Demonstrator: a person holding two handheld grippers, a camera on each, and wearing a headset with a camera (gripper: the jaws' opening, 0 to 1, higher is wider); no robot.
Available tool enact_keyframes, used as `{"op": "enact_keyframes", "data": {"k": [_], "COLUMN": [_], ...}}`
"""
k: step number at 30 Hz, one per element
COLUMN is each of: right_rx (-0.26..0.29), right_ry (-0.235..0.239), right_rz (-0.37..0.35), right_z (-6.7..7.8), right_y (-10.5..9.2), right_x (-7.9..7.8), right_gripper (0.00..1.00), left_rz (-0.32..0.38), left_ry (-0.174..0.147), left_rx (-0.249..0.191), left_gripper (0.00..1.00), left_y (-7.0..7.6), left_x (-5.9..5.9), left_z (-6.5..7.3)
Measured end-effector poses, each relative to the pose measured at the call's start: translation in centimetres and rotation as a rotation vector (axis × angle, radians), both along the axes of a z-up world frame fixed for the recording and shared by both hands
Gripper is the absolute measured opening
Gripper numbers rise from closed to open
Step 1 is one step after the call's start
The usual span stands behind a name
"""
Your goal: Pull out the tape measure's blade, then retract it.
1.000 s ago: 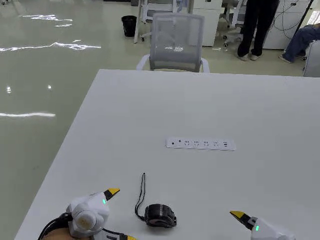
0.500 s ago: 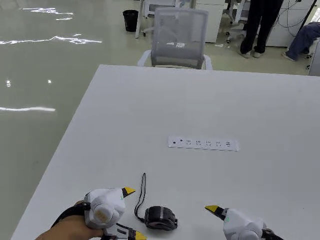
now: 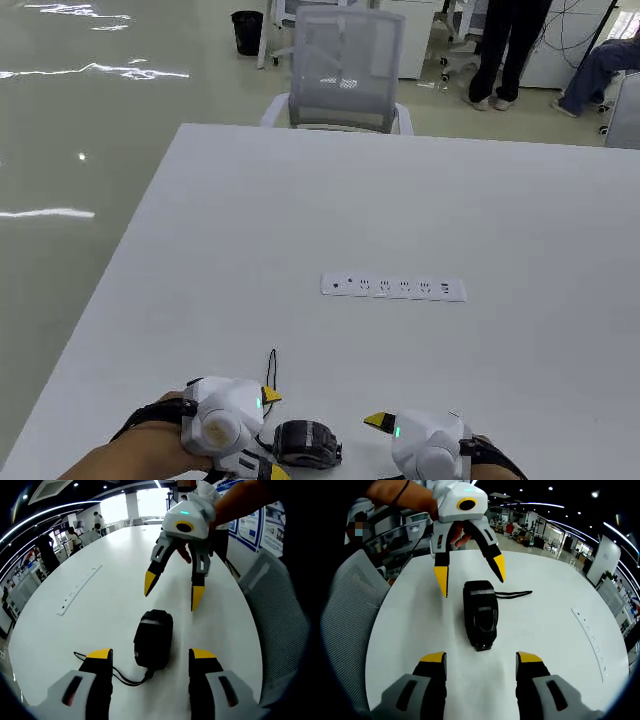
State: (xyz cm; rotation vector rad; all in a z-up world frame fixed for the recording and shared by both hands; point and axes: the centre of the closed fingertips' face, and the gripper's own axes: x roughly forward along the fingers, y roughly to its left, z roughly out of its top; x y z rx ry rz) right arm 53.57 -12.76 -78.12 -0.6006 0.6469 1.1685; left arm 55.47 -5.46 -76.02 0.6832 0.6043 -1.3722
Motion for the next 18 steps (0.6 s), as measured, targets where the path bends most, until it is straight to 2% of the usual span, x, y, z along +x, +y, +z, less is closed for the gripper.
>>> {"op": "enact_keyframes", "data": {"k": [4, 7, 13, 16, 18], "right_rx": [-0.041, -0.029, -0.031, -0.04, -0.042], "right_ry": [0.012, 0.008, 0.024, 0.021, 0.028], "right_rz": [0.041, 0.04, 0.066, 0.08, 0.078], "right_z": [-1.1, -1.1, -1.8, -2.1, -2.4], "right_y": [0.2, 0.6, 1.4, 1.6, 1.6], "right_x": [0.2, 0.5, 0.7, 0.8, 0.8], "right_gripper": [0.49, 0.44, 0.37, 0.3, 0.29], "left_rz": [-0.033, -0.039, -0.031, -0.017, -0.038], "left_ry": [-0.005, -0.005, 0.01, 0.035, 0.02], "left_rx": [0.029, 0.04, 0.062, 0.054, 0.064], "left_gripper": [0.57, 0.56, 0.47, 0.38, 0.38], "left_y": [-0.3, -0.6, -0.5, -0.6, -0.7], "left_x": [0.0, 0.1, 0.4, 0.4, 0.2], "left_z": [-0.9, -1.1, -1.5, -1.6, -1.8]}}
